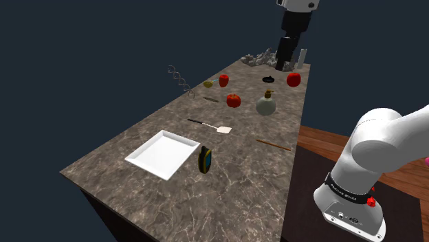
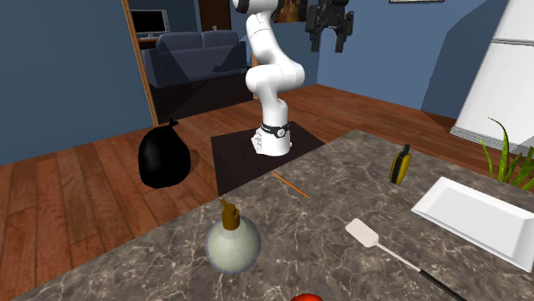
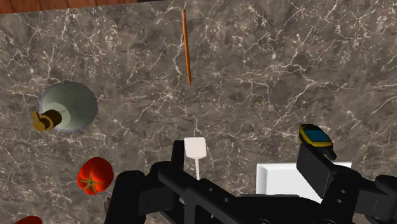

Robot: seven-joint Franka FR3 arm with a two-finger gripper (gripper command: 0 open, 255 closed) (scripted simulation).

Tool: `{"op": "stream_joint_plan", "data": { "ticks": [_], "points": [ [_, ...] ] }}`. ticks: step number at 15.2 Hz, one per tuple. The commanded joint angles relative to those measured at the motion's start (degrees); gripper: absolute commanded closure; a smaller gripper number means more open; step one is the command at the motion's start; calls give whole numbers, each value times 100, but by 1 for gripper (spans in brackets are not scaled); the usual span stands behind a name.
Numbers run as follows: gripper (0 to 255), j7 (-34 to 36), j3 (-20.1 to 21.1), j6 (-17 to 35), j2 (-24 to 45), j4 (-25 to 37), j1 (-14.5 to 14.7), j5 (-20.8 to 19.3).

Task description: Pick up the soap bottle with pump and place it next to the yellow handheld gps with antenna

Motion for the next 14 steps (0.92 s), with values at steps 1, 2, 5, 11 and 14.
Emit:
{"op": "stream_joint_plan", "data": {
  "ticks": [1, 2, 5, 11, 14],
  "points": [
    [0, 0, 0, 0, 0, 0, 0, 0],
    [0, -113, -119, 124, 55, -65, -29, -52],
    [0, -448, -476, 502, 268, -218, -115, -196],
    [0, -1121, -1189, 1267, 906, -325, -264, -405],
    [0, -1469, -1543, 1641, 1323, -278, -313, -447]
  ]
}}
